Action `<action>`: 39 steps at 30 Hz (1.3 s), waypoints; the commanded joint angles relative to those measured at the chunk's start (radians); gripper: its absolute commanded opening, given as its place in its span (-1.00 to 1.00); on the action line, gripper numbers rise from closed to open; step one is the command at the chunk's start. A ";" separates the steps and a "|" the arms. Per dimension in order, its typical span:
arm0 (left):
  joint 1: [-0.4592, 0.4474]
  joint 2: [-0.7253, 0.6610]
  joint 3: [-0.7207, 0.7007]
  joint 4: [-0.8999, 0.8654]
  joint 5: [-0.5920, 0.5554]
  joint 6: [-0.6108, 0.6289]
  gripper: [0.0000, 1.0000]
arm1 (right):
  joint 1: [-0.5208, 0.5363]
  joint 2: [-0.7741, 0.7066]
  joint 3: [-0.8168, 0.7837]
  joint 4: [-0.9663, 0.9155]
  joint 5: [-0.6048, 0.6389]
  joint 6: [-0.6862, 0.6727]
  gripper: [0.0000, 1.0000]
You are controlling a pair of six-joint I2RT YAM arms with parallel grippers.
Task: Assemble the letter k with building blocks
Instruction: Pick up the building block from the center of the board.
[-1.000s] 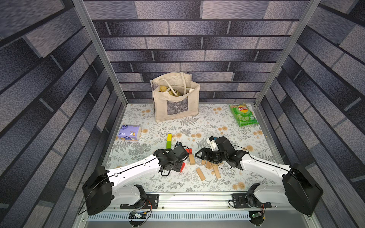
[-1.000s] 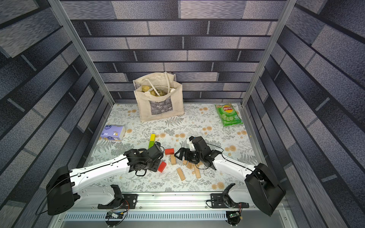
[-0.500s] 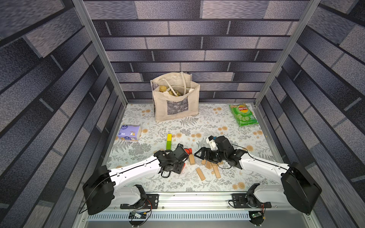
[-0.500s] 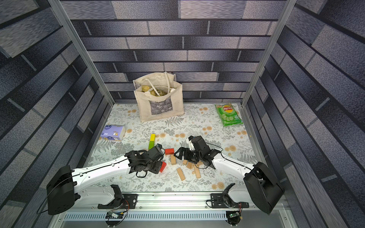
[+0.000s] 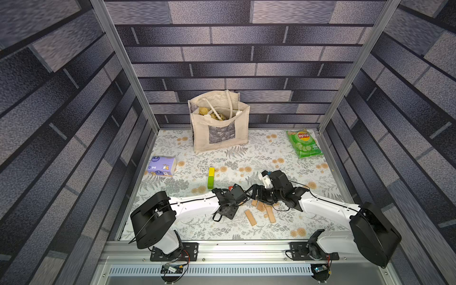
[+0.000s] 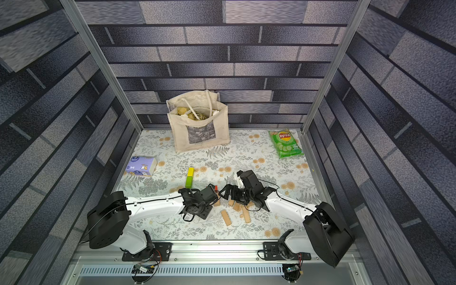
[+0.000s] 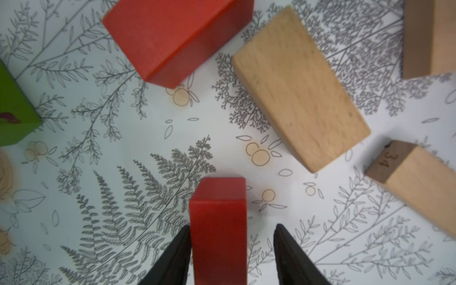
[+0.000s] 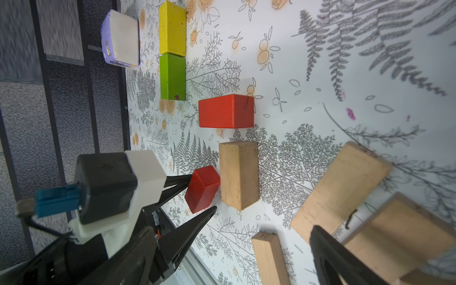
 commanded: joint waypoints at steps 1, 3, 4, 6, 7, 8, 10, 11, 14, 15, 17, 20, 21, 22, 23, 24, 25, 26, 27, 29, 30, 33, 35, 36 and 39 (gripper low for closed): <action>0.005 0.027 0.036 -0.017 -0.029 0.016 -0.05 | -0.011 -0.018 -0.022 -0.001 -0.013 -0.009 1.00; 0.006 0.028 0.036 -0.033 -0.034 0.012 -0.21 | -0.013 -0.018 -0.020 -0.007 -0.013 -0.012 1.00; 0.003 0.020 0.029 -0.034 -0.040 0.009 -0.23 | -0.014 -0.016 -0.016 -0.015 -0.012 -0.014 1.00; 0.005 -0.006 0.005 -0.031 -0.049 -0.005 -0.33 | -0.015 -0.017 -0.009 -0.031 -0.010 -0.020 1.00; 0.005 -0.025 -0.012 -0.029 -0.055 -0.014 -0.35 | -0.016 -0.019 -0.006 -0.042 -0.009 -0.022 1.00; 0.007 -0.047 -0.027 -0.025 -0.058 -0.023 -0.40 | -0.015 -0.022 -0.006 -0.045 -0.007 -0.023 1.00; 0.010 -0.091 -0.047 -0.026 -0.064 -0.039 -0.41 | -0.016 -0.031 -0.013 -0.043 -0.003 -0.021 1.00; 0.012 -0.115 -0.054 -0.032 -0.066 -0.045 -0.42 | -0.016 -0.033 -0.018 -0.038 0.000 -0.016 1.00; 0.016 -0.170 -0.065 -0.059 -0.069 -0.058 -0.46 | -0.017 -0.022 -0.017 -0.033 -0.002 -0.016 1.00; 0.019 -0.187 -0.066 -0.070 -0.071 -0.060 -0.45 | -0.016 -0.014 -0.012 -0.033 -0.006 -0.016 1.00; 0.028 -0.217 -0.066 -0.098 -0.070 -0.069 -0.44 | -0.017 -0.006 -0.003 -0.032 -0.016 -0.017 1.00; 0.057 -0.249 -0.071 -0.141 -0.052 -0.083 -0.44 | -0.016 -0.006 0.013 -0.049 -0.009 -0.026 1.00; 0.063 -0.259 -0.071 -0.157 -0.051 -0.087 -0.45 | -0.016 -0.006 0.016 -0.050 -0.010 -0.027 1.00; 0.068 -0.268 -0.069 -0.176 -0.055 -0.093 -0.44 | -0.016 -0.004 0.018 -0.050 -0.009 -0.027 1.00; 0.076 -0.278 -0.069 -0.194 -0.057 -0.097 -0.44 | -0.016 -0.002 0.021 -0.049 -0.010 -0.028 1.00; 0.084 -0.286 -0.070 -0.207 -0.058 -0.100 -0.44 | -0.016 0.000 0.022 -0.049 -0.013 -0.029 1.00; 0.094 -0.298 -0.073 -0.218 -0.058 -0.104 -0.44 | -0.017 0.002 0.024 -0.047 -0.014 -0.029 1.00; 0.106 -0.310 -0.076 -0.228 -0.054 -0.106 -0.45 | -0.017 0.004 0.024 -0.046 -0.015 -0.029 1.00; 0.115 -0.320 -0.079 -0.233 -0.049 -0.108 -0.45 | -0.016 0.004 0.024 -0.046 -0.014 -0.030 1.00; 0.132 -0.343 -0.087 -0.243 -0.047 -0.111 -0.45 | -0.016 0.007 0.027 -0.051 -0.012 -0.034 1.00; 0.138 -0.351 -0.091 -0.245 -0.047 -0.112 -0.45 | -0.016 0.008 0.027 -0.052 -0.015 -0.035 1.00; 0.161 -0.374 -0.103 -0.242 -0.040 -0.118 -0.44 | -0.017 0.010 0.037 -0.059 -0.016 -0.038 1.00; 0.178 -0.376 -0.104 -0.243 -0.035 -0.126 -0.44 | -0.016 0.004 0.039 -0.056 -0.014 -0.036 1.00; 0.184 -0.372 -0.103 -0.245 -0.035 -0.129 -0.44 | -0.016 0.003 0.039 -0.058 -0.013 -0.036 1.00; 0.204 -0.350 -0.094 -0.252 -0.034 -0.141 -0.44 | -0.017 0.004 0.043 -0.051 -0.016 -0.037 1.00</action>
